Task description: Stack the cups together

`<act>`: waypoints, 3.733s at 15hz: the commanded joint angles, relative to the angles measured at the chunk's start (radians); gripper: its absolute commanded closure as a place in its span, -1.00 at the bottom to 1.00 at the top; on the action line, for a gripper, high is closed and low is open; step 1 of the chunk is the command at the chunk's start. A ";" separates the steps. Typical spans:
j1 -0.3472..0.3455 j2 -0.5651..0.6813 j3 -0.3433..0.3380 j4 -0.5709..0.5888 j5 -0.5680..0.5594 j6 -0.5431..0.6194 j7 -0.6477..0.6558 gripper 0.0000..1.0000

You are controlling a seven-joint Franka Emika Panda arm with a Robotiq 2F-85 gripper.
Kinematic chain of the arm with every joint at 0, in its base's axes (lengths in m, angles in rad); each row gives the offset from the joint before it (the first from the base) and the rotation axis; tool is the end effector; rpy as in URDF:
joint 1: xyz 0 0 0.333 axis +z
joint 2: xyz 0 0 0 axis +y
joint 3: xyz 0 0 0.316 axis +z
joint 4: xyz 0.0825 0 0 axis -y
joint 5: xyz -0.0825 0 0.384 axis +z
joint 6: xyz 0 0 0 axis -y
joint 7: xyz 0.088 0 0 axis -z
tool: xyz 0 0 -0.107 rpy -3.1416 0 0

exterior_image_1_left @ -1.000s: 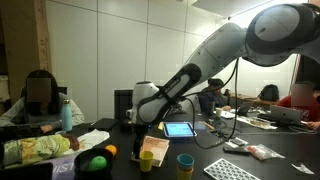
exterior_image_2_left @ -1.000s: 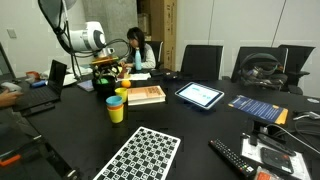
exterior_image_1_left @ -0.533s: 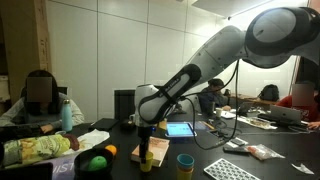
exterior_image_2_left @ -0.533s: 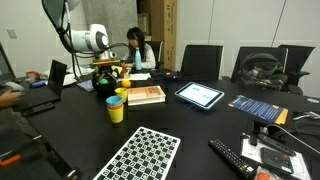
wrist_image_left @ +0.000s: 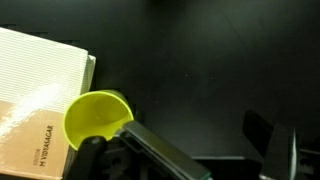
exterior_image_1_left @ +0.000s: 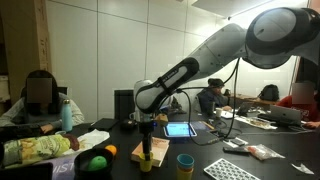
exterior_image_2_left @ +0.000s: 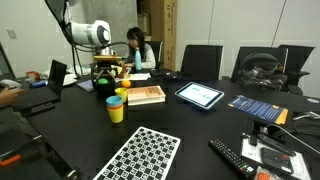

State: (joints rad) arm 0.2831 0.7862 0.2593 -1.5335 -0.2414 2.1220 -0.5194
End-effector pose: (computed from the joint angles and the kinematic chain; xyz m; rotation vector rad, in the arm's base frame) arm 0.6068 0.3248 0.1878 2.6223 1.6963 -0.2594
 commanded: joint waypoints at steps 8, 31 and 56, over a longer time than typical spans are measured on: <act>-0.011 0.002 0.000 0.010 -0.001 0.096 -0.043 -1.00; 0.015 0.231 -0.054 0.273 -0.027 0.054 -0.028 -1.00; -0.002 0.086 -0.127 0.083 -0.059 0.103 0.140 1.00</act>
State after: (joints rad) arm 0.2953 0.9788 0.1576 -1.3142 -0.2777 2.1742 -0.4407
